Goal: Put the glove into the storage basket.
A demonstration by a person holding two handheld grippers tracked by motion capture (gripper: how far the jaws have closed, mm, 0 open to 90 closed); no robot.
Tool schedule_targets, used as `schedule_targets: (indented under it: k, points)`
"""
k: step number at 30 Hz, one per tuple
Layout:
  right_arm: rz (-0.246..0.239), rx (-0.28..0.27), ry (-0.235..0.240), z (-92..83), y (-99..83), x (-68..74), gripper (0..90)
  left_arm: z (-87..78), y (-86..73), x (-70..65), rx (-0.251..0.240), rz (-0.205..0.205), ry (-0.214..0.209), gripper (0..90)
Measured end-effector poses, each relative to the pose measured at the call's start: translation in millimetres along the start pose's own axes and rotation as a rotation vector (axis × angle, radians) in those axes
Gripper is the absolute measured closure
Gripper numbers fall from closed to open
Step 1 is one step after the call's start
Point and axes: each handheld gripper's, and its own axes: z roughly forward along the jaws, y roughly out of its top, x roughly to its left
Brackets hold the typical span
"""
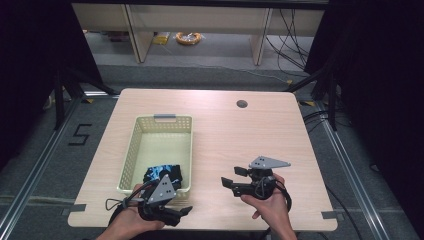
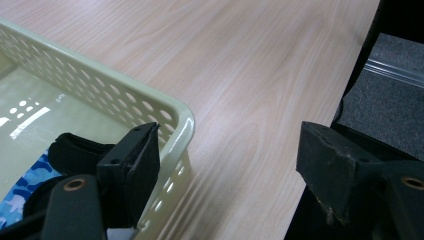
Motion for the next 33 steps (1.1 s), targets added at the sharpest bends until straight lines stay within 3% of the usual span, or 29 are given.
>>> schedule_targets:
  k: [1,4,6,7,8,9,10,13,16,17,18,19,21,22,24,25,26,27,29,30,32,33]
  points:
    - [-0.017,-0.002,-0.006,-1.0,-1.1,-1.6,34.9,0.7,-0.8,-1.2,-0.002,-0.007,-0.001,25.2]
    - [-0.022,0.003,0.0,-2.4,-6.4,-4.7,33.8,1.8,-3.9,-3.9,-0.004,0.027,0.002,23.9]
    - [-0.016,0.001,-0.004,-2.9,-10.1,-4.6,32.4,2.1,-6.2,-7.5,-0.016,0.033,0.01,23.6]
    - [0.009,0.002,-0.004,-3.2,-12.3,-3.4,31.4,0.9,-6.6,-7.5,-0.02,0.047,0.008,23.9]
    - [0.009,0.002,-0.004,-3.2,-12.3,-3.4,31.4,0.9,-6.6,-7.5,-0.02,0.047,0.008,24.1]
    - [-0.037,0.0,-0.014,-3.6,-13.1,-7.0,31.0,-0.2,-7.4,-9.7,-0.033,0.034,0.011,24.1]
    - [-0.004,-0.004,-0.008,-3.3,-16.7,-5.8,31.0,-1.6,-7.8,-10.9,-0.032,0.031,0.006,24.1]
    - [-0.013,0.008,-0.003,-4.3,-19.0,-5.2,31.0,-5.3,-9.6,-17.8,-0.049,0.048,-0.012,24.1]
    - [-0.01,0.006,-0.001,-5.3,-20.7,-3.3,31.0,-7.8,-10.5,-23.6,-0.053,0.03,-0.025,24.0]
    - [-0.023,0.007,-0.004,-6.0,-21.0,-3.4,31.0,-9.1,-10.4,-22.4,-0.049,0.072,-0.021,24.0]
    - [-0.004,0.011,-0.002,-5.9,-22.3,-1.5,31.0,-10.1,-10.8,-25.3,-0.047,0.046,-0.03,24.0]
    - [-0.007,0.01,0.002,-6.0,-23.0,-1.6,31.0,-12.3,-10.3,-24.7,-0.031,0.074,-0.029,24.0]
    - [0.001,0.024,-0.004,-7.3,-25.8,0.1,31.0,-13.0,-11.0,-27.2,-0.045,0.074,-0.041,23.9]
    - [-0.029,0.018,0.01,-6.4,-26.3,-2.7,31.0,-12.9,-12.2,-29.9,-0.055,0.053,-0.038,23.9]
    - [-0.018,0.02,-0.001,-7.7,-27.9,-1.6,31.0,-14.0,-12.4,-29.9,-0.044,0.063,-0.052,23.9]
    - [0.008,0.021,-0.002,-9.6,-31.3,1.0,31.0,-12.7,-14.4,-33.4,-0.065,0.05,-0.048,23.9]
    - [0.016,0.021,-0.004,-10.4,-32.5,1.7,31.0,-14.2,-15.0,-32.7,-0.038,0.071,-0.041,23.8]
    - [-0.01,0.019,0.0,-11.2,-33.1,-0.2,31.0,-13.0,-16.1,-34.6,-0.048,0.048,-0.061,23.8]
    - [-0.011,0.023,-0.015,-14.1,-35.8,-0.1,31.0,-12.1,-18.2,-35.4,-0.051,0.065,-0.053,23.8]
    - [-0.009,0.018,-0.009,-14.8,-37.2,0.0,31.0,-10.6,-20.2,-37.0,-0.059,0.039,-0.059,23.7]
    - [0.035,0.02,-0.005,-16.8,-40.7,3.5,31.0,-10.5,-21.6,-36.2,-0.047,0.065,-0.058,23.7]
    - [0.01,0.013,-0.003,-17.3,-41.8,1.5,30.9,-9.1,-23.5,-37.7,-0.052,0.04,-0.064,23.7]
